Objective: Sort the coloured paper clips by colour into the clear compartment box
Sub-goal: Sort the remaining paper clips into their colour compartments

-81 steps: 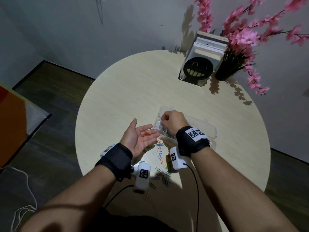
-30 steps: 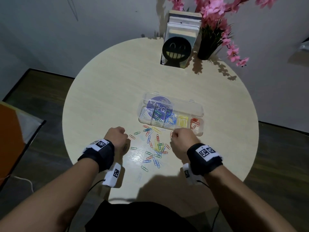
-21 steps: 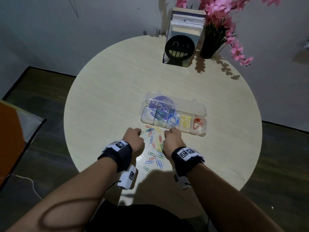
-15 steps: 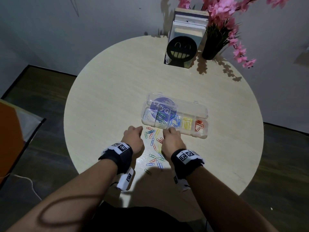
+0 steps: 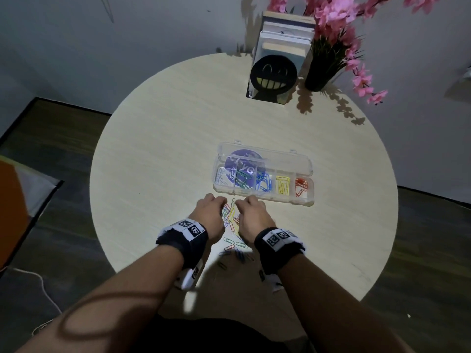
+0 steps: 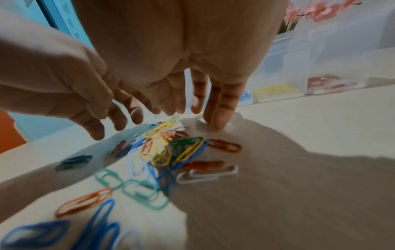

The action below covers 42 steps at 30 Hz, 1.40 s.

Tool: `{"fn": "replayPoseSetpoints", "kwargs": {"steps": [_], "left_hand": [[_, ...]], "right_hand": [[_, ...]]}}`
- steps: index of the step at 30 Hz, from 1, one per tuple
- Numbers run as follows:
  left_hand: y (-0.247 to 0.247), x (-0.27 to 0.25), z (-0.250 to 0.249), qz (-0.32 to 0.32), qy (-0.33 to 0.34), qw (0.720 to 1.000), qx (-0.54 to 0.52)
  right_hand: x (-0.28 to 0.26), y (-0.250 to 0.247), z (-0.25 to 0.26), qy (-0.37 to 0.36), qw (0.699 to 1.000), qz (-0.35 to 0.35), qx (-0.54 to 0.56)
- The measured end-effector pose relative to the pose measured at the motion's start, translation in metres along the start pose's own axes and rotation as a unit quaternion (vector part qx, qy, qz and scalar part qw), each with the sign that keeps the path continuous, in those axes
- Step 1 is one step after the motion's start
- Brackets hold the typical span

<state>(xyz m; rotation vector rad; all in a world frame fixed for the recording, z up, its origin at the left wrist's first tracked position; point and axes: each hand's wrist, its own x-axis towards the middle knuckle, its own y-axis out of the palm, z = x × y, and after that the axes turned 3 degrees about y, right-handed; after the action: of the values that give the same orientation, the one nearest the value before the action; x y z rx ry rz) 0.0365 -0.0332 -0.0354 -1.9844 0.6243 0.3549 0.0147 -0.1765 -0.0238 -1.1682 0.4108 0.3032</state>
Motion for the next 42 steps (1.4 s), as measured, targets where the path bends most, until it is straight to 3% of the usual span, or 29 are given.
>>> {"fn": "replayPoseSetpoints", "kwargs": {"steps": [4, 8, 10, 13, 17, 20, 24, 27, 31, 35, 39, 42], "left_hand": [[0.002, -0.007, 0.003, 0.032, 0.018, 0.996, 0.087], [0.006, -0.013, 0.009, 0.064, 0.056, 0.996, 0.010], [-0.001, -0.016, 0.019, 0.043, 0.062, 0.996, -0.048], [-0.015, -0.025, 0.038, -0.019, 0.015, 0.999, -0.033], [-0.013, -0.052, 0.045, 0.034, -0.081, 0.994, 0.060], [-0.001, -0.052, 0.032, 0.048, -0.037, 0.998, 0.018], [0.003, -0.042, 0.011, 0.012, 0.025, 0.997, -0.068], [-0.001, -0.042, 0.024, -0.025, 0.016, 0.996, -0.079], [-0.002, -0.057, 0.033, 0.038, -0.022, 0.999, 0.017], [0.013, -0.055, 0.016, 0.047, 0.022, 0.995, -0.083], [0.017, -0.047, 0.021, 0.014, -0.037, 0.972, -0.233], [0.004, -0.053, 0.041, -0.019, -0.077, 0.981, -0.174]], "right_hand": [[0.002, 0.003, 0.010, -0.029, 0.998, 0.022, -0.058], [-0.012, 0.013, 0.003, -0.064, 0.995, 0.058, -0.043], [-0.019, 0.012, -0.008, -0.069, 0.995, 0.073, -0.007], [-0.026, 0.002, -0.030, -0.016, 0.999, 0.033, 0.024], [-0.038, 0.008, -0.033, 0.076, 0.996, 0.048, -0.001], [-0.042, 0.024, -0.011, 0.043, 0.997, 0.064, 0.026], [-0.040, 0.024, 0.000, 0.009, 0.995, 0.042, 0.087], [-0.044, 0.010, -0.017, 0.029, 0.996, 0.047, 0.076], [-0.062, 0.012, -0.020, 0.029, 0.992, 0.122, -0.026], [-0.062, 0.033, 0.006, -0.015, 0.996, 0.084, -0.026], [-0.049, 0.031, 0.015, -0.009, 0.998, 0.051, 0.023], [-0.046, 0.024, 0.008, 0.022, 0.998, 0.054, 0.019]]}}
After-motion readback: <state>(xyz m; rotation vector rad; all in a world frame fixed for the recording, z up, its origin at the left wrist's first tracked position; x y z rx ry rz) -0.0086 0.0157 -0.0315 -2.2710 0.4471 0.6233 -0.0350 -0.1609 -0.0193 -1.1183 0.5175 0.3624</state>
